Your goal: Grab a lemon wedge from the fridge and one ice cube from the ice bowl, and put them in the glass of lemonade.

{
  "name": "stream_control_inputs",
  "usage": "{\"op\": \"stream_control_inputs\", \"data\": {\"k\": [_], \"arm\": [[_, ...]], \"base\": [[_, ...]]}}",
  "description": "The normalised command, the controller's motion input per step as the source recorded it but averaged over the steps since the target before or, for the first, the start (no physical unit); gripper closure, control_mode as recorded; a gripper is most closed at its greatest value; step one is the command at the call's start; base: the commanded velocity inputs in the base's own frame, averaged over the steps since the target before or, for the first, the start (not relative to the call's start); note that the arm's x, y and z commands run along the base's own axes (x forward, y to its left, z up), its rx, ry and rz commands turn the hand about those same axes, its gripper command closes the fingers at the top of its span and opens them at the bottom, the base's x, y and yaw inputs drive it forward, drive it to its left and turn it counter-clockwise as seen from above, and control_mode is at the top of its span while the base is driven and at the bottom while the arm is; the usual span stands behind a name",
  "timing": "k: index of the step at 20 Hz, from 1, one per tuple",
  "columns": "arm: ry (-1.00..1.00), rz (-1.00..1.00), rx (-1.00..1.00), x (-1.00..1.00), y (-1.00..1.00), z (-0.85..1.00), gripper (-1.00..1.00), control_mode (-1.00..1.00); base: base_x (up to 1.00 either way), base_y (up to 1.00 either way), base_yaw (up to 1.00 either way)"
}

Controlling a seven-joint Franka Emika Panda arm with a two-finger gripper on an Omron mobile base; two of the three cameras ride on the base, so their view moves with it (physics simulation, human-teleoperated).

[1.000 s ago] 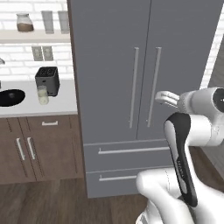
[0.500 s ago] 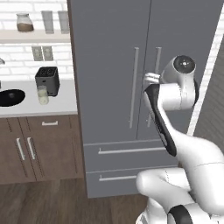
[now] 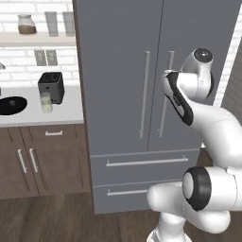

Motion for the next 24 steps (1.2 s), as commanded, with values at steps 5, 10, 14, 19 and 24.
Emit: {"op": "stream_control_inputs", "data": {"k": [5,10,14,19,24], "arm": [[0.01,0.05,-0.02,0.54,-0.13,-0.18,-1.00,-1.00],[-0.07,0.00,0.00,0.15,-0.25,-0.26,-1.00,-1.00],[-0.10,0.00,0.00,0.20,-0.14,-0.20,-1.00,-1.00],[-0.05,0.00,0.00,0.24,-0.06,-0.13,-1.00,-1.00],[0.00,0.00,-0.03,0.35,0.00,-0.05,-1.00,-1.00]], "base": [[0.00,0.00,0.00],[0.00,0.00,0.00],[0.00,0.00,0.00],[0.00,0.00,0.00],[0.00,0.00,0.00]]}}
